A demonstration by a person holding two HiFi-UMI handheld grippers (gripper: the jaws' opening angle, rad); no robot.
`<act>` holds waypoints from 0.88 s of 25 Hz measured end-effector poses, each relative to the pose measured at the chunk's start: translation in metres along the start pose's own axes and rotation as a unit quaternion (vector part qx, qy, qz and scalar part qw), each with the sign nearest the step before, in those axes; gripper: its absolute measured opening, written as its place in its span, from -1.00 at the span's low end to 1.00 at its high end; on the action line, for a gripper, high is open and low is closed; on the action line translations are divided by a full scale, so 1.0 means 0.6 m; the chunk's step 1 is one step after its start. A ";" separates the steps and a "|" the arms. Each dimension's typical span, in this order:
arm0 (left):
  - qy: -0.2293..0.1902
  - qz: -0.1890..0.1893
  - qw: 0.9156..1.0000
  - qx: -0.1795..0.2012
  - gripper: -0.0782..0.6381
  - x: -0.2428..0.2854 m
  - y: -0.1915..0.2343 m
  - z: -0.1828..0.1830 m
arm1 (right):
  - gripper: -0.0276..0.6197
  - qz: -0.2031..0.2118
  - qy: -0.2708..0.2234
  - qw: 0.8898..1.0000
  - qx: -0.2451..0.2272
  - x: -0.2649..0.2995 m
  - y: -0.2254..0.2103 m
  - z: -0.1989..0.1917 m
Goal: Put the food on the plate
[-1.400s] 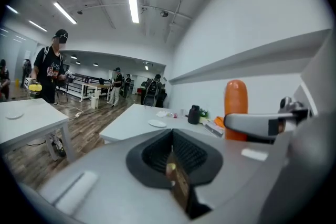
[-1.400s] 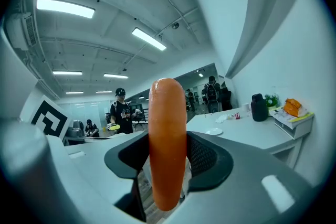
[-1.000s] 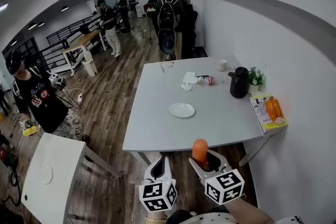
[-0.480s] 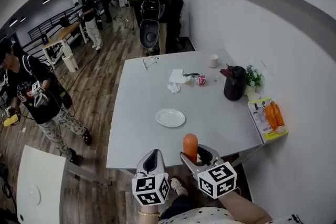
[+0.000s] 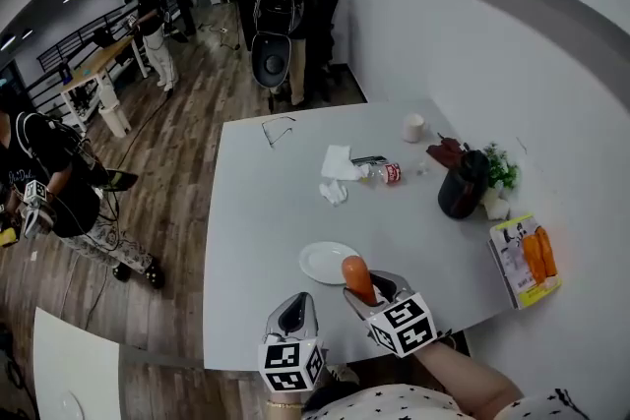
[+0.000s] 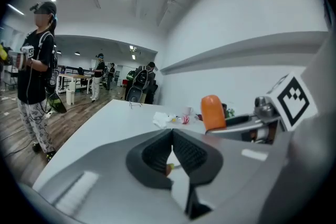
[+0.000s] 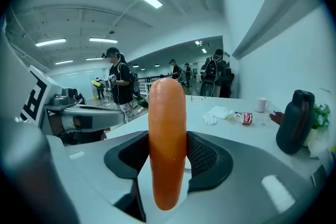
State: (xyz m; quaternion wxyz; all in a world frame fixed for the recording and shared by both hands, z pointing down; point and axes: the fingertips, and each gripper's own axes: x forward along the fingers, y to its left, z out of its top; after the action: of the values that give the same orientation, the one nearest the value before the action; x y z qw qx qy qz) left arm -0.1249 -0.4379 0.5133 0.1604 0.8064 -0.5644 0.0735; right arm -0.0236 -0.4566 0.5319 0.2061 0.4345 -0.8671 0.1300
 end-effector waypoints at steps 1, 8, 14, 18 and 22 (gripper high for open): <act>0.001 -0.003 1.000 -0.004 -0.76 0.012 0.007 0.000 | -0.25 0.004 0.016 1.000 -0.007 0.022 -0.010 -0.005; 0.018 -0.007 1.000 -0.013 -0.76 0.053 0.045 -0.006 | -0.25 0.056 0.155 0.982 -0.091 0.170 -0.044 -0.049; 0.036 -0.021 0.999 -0.019 -0.76 0.079 0.054 -0.021 | -0.25 0.117 0.301 0.931 -0.168 0.257 -0.050 -0.102; 0.038 -0.021 0.999 -0.025 -0.76 0.091 0.066 -0.010 | -0.25 0.130 0.376 0.897 -0.192 0.292 -0.054 -0.134; 0.044 -0.022 0.999 -0.022 -0.76 0.094 0.069 -0.010 | -0.25 0.128 0.400 0.887 -0.194 0.317 -0.060 -0.153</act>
State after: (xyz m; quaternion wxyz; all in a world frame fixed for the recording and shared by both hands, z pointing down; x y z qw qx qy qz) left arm -0.1435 -0.4990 0.5432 0.2047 0.8106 -0.5408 0.0928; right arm -0.0742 -0.5737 0.7036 0.5967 0.1823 -0.7674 0.1475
